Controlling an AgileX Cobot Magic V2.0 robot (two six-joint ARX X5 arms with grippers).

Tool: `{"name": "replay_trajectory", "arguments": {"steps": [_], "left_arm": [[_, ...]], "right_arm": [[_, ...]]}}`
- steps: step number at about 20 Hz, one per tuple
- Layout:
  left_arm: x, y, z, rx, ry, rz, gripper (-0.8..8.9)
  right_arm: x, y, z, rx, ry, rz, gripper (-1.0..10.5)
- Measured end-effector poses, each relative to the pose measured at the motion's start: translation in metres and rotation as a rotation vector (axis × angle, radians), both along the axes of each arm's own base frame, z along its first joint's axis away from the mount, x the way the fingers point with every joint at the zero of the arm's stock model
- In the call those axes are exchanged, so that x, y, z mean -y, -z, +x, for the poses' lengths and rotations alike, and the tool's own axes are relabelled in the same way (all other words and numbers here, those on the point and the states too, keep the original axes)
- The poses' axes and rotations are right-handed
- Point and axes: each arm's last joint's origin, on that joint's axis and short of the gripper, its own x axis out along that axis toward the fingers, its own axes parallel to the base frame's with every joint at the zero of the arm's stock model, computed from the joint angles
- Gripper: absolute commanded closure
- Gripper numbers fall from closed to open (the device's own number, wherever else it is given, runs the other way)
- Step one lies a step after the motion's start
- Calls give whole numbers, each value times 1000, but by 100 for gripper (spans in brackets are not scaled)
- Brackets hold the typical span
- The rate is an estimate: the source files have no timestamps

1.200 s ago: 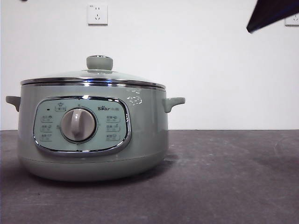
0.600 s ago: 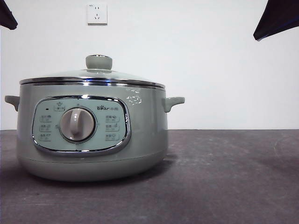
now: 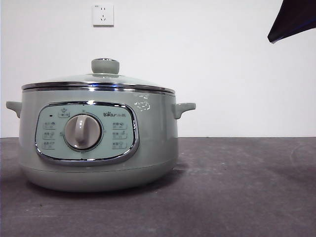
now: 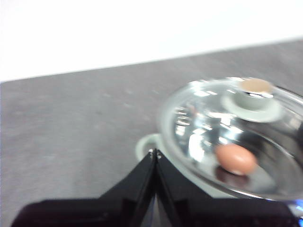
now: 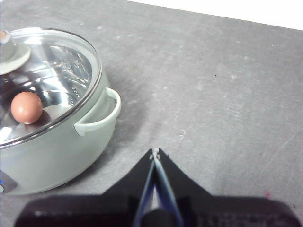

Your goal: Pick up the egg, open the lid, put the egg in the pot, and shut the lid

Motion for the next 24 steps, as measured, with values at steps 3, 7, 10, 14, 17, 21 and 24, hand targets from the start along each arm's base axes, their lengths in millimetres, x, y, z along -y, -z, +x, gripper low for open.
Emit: {"name": "replay_trajectory", "arguments": {"steps": [3, 7, 10, 14, 17, 21, 24], "left_arm": [[-11, 42, -3, 59, -85, -26, 816], [-17, 90, 0, 50, -90, -41, 817], [-19, 114, 2, 5, -94, -41, 817], [-20, 115, 4, 25, -98, -45, 817], [-20, 116, 4, 23, -98, -45, 817], [-20, 116, 4, 23, -99, -47, 816], [-20, 116, 4, 23, -99, -48, 817]], "right_arm": [[0, 0, 0, 0, 0, 0, 946], [0, 0, 0, 0, 0, 0, 946], [0, 0, 0, 0, 0, 0, 946], [0, 0, 0, 0, 0, 0, 946], [0, 0, 0, 0, 0, 0, 946], [0, 0, 0, 0, 0, 0, 946], [0, 0, 0, 0, 0, 0, 946]]}}
